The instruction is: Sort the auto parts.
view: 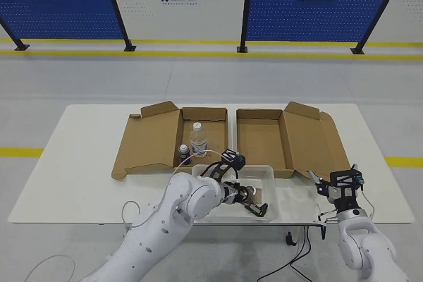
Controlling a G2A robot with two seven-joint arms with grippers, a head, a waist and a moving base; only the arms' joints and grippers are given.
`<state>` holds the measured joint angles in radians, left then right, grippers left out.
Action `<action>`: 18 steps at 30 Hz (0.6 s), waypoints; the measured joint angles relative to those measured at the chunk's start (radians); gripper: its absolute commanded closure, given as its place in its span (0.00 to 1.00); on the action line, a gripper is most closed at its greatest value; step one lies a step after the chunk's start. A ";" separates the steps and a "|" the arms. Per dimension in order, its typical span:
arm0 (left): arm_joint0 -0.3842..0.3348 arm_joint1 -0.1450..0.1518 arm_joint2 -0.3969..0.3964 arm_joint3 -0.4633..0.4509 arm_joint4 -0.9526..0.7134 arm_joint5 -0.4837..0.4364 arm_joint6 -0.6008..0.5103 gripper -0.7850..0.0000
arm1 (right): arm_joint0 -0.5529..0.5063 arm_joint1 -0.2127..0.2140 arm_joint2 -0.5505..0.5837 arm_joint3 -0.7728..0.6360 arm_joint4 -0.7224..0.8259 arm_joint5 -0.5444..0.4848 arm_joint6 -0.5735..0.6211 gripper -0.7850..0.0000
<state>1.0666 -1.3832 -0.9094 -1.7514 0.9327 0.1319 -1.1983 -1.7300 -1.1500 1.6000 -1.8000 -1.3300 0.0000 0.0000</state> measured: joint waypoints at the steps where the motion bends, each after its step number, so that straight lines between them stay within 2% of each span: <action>1: 0.011 0.004 -0.013 -0.029 -0.002 0.000 -0.007 1.00 | 0.000 0.000 0.000 0.000 0.000 0.000 0.000 0.00; 5: 0.058 0.017 -0.062 -0.149 -0.035 -0.005 -0.042 1.00 | 0.000 0.000 0.000 0.000 0.000 0.000 0.000 0.00; 8: 0.081 0.024 -0.085 -0.199 -0.054 -0.013 -0.063 1.00 | 0.000 0.000 0.000 0.000 0.000 0.000 0.000 0.00; 12: 0.094 0.030 -0.092 -0.235 -0.049 -0.016 -0.081 1.00 | 0.000 0.000 0.000 0.000 0.000 0.000 0.000 0.00; 18: 0.092 0.034 -0.090 -0.231 -0.057 -0.025 -0.075 1.00 | 0.000 0.000 0.000 0.000 0.000 0.000 0.000 0.00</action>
<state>1.1591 -1.3497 -0.9994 -1.9824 0.8757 0.1073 -1.2731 -1.7300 -1.1500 1.6000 -1.8000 -1.3300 0.0000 0.0000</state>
